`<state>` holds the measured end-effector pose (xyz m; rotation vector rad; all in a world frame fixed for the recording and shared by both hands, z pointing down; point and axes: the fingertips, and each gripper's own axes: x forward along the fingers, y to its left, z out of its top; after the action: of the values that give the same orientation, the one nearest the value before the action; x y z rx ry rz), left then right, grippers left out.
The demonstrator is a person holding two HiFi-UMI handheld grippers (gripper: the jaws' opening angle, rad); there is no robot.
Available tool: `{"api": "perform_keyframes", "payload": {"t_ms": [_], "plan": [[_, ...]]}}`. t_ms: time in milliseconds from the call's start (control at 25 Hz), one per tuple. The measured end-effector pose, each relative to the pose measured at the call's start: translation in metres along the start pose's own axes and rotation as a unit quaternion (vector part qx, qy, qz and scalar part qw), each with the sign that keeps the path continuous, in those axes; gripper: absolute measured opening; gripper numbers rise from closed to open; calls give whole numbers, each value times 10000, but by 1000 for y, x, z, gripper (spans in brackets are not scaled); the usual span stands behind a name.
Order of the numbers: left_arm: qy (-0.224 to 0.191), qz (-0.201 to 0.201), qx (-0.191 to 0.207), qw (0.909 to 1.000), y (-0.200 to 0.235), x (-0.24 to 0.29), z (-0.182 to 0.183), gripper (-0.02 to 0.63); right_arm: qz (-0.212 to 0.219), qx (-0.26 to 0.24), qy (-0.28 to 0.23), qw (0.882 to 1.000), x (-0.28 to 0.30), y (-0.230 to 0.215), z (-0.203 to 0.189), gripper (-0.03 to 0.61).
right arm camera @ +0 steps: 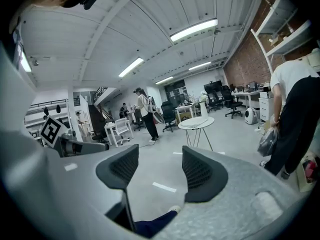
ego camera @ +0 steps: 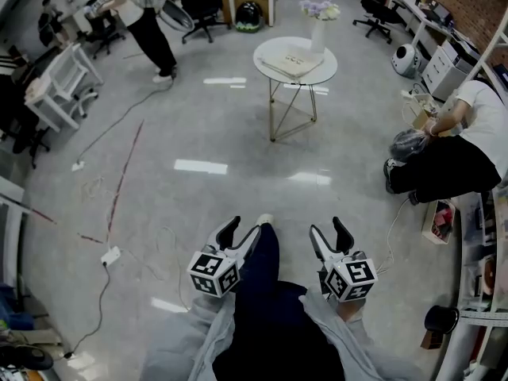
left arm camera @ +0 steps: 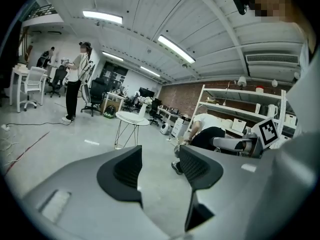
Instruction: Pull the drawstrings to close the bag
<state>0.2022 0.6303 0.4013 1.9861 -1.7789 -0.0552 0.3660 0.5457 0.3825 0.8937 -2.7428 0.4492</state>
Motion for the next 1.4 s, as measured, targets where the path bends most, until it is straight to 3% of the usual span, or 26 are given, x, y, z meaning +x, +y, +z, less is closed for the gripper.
{"api": "perform_keyframes", "payload": {"t_ms": [320, 880, 1400], "plan": [[126, -221, 30, 9997, 14, 57, 22, 236, -379, 142, -20, 9992, 23, -43, 16, 273], [186, -691, 26, 9974, 72, 182, 105, 236, -844, 254, -192, 9959, 123, -107, 92, 270], [219, -1027, 229, 9942, 120, 261, 143, 238, -1082, 308, -308, 9932, 203, -144, 115, 267]]}}
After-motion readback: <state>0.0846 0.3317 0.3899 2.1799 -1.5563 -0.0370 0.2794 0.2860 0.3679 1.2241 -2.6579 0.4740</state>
